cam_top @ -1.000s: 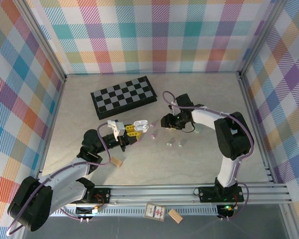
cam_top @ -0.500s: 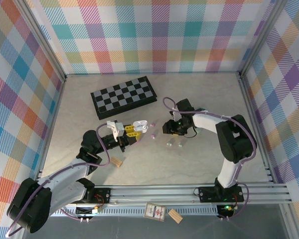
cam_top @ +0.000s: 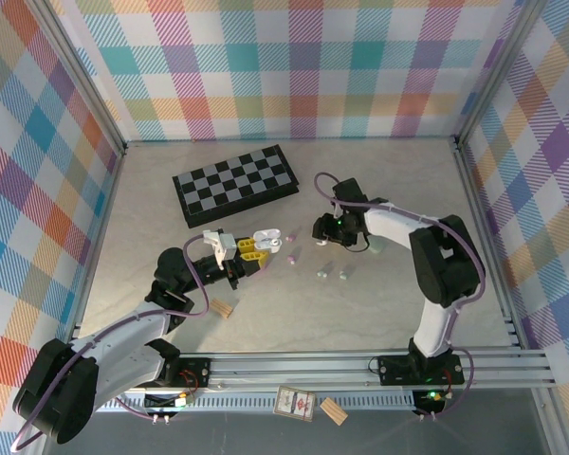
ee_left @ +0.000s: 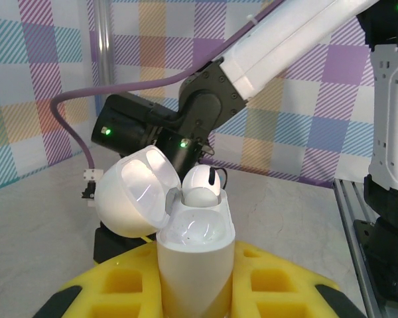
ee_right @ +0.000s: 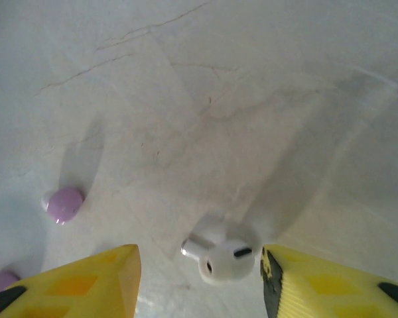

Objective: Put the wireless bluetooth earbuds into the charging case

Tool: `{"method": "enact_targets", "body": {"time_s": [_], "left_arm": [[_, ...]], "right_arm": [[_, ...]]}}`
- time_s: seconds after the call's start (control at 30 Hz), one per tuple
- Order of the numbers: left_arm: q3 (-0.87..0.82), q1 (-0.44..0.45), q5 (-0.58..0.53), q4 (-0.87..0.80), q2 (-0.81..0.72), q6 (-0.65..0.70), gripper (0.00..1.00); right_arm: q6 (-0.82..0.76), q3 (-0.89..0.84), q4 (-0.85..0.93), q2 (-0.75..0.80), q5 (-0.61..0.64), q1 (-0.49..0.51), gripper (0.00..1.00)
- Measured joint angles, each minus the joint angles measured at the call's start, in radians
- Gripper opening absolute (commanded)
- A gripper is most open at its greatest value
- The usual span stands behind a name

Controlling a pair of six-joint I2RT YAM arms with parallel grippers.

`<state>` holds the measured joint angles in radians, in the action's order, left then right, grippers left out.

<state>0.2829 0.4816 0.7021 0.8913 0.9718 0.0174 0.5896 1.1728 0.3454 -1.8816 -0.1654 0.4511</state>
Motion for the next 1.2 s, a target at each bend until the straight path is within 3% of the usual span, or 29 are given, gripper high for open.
{"method": "enact_targets", "body": {"time_s": [0.37,0.6,0.93,1.2], "left_arm": [[0.0,0.0,0.0,-0.001,-0.009,0.006,0.04],[0.0,0.0,0.0,-0.001,-0.004,0.006,0.04],[0.0,0.0,-0.007,-0.002,-0.004,0.014,0.04],[0.0,0.0,-0.008,-0.01,-0.007,0.025,0.04]], "right_arm": [[0.07,0.002,0.003,-0.021,-0.016,-0.006,0.34],[0.046,0.002,0.014,-0.021,-0.018,-0.005,0.31],[-0.167,0.007,0.061,-0.013,0.005,0.01,0.28],[-0.362,-0.095,0.074,0.103,0.061,0.015,0.35]]}}
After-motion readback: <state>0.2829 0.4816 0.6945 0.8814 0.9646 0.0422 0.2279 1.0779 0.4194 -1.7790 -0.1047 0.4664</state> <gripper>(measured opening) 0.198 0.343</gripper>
